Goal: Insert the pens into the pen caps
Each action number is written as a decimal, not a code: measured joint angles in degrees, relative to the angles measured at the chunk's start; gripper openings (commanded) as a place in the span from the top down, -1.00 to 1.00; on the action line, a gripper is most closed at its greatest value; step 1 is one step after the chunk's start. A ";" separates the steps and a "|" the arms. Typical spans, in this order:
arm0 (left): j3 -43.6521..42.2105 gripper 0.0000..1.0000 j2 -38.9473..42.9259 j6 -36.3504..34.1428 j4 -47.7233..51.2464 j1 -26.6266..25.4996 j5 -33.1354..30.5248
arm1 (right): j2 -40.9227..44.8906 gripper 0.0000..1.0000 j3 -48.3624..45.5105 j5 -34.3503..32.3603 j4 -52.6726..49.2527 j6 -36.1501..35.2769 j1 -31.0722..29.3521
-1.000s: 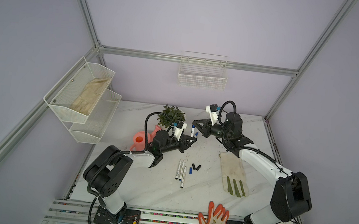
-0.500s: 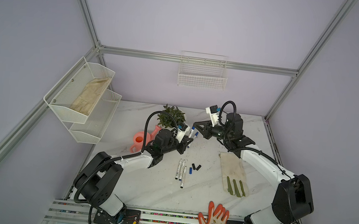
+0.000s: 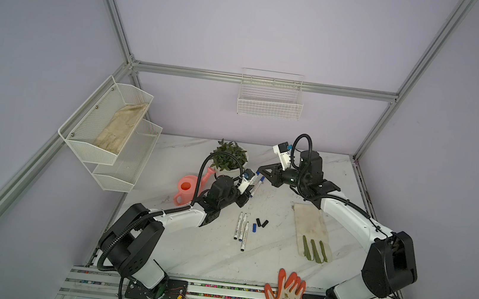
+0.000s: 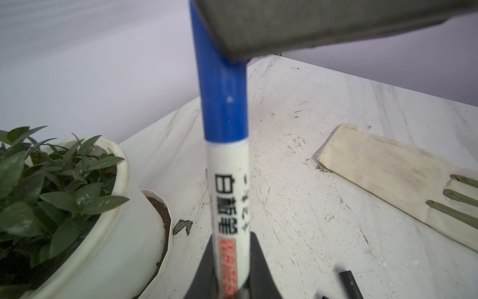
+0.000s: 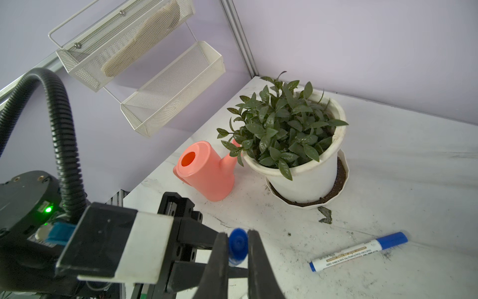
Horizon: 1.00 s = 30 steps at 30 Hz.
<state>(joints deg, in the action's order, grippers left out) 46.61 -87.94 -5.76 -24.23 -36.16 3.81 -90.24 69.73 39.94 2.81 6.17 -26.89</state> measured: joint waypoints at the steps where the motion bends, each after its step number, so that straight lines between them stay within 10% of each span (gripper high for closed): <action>1: 0.00 1.00 0.00 0.42 0.00 -0.20 -0.31 | -0.11 0.96 0.28 -0.02 -0.33 0.07 0.00; 30: -3.41 1.00 0.61 4.72 -9.40 -6.75 0.98 | -1.22 0.36 2.67 -2.21 -2.25 4.13 -1.05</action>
<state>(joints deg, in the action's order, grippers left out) 43.20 -87.33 -1.04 -33.63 -42.92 4.80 -91.46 72.40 37.74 0.56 10.31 -27.94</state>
